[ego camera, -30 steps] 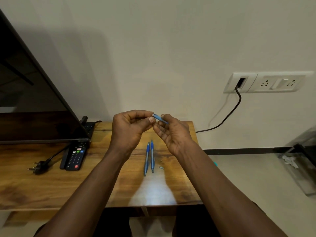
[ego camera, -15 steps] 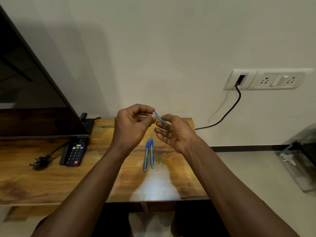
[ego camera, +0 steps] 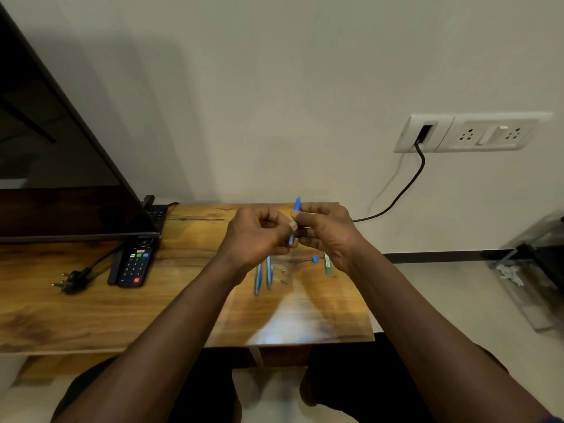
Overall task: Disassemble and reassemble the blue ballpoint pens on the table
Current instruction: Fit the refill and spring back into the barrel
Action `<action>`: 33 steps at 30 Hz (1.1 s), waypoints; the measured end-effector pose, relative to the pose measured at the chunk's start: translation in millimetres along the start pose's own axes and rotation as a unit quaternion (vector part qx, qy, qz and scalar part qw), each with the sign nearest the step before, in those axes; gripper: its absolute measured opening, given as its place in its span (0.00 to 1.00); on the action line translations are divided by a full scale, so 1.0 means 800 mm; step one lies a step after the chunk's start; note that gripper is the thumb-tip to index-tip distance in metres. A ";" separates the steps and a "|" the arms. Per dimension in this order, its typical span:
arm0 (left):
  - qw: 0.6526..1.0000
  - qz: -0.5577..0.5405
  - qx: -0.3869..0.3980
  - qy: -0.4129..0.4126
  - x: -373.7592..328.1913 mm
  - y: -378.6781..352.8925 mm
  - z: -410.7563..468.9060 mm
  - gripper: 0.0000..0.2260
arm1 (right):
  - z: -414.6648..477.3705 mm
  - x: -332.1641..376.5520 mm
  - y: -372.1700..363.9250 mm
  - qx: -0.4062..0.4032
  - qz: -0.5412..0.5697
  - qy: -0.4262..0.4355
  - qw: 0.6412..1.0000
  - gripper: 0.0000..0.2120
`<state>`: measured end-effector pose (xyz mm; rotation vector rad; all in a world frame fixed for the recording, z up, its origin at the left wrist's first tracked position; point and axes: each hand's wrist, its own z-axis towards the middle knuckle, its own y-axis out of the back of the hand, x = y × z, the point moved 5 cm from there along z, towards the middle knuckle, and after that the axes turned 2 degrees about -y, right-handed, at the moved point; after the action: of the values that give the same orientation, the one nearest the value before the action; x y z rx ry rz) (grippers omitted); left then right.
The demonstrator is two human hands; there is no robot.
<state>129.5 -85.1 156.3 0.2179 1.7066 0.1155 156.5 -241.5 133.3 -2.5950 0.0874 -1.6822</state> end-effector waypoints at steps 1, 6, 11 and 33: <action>1.000 -0.010 0.000 0.024 0.008 -0.004 0.000 0.06 | -0.001 -0.004 0.002 0.010 -0.026 0.004 1.000 0.16; 0.989 -0.031 0.036 0.143 0.051 -0.030 0.004 0.13 | 0.001 -0.033 0.021 0.029 -0.117 -0.020 0.992 0.14; 0.984 0.139 0.023 0.112 0.081 -0.044 0.014 0.12 | 0.021 -0.062 0.046 -0.027 -0.287 -0.011 0.957 0.07; 0.886 0.456 0.067 0.042 0.109 -0.081 0.036 0.14 | 0.048 -0.102 0.073 -0.080 -0.564 0.037 0.821 0.24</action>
<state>141.4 -131.5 54.5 1.1270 1.5675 0.7111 156.8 -293.6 39.6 -2.8388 -1.6762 -2.0215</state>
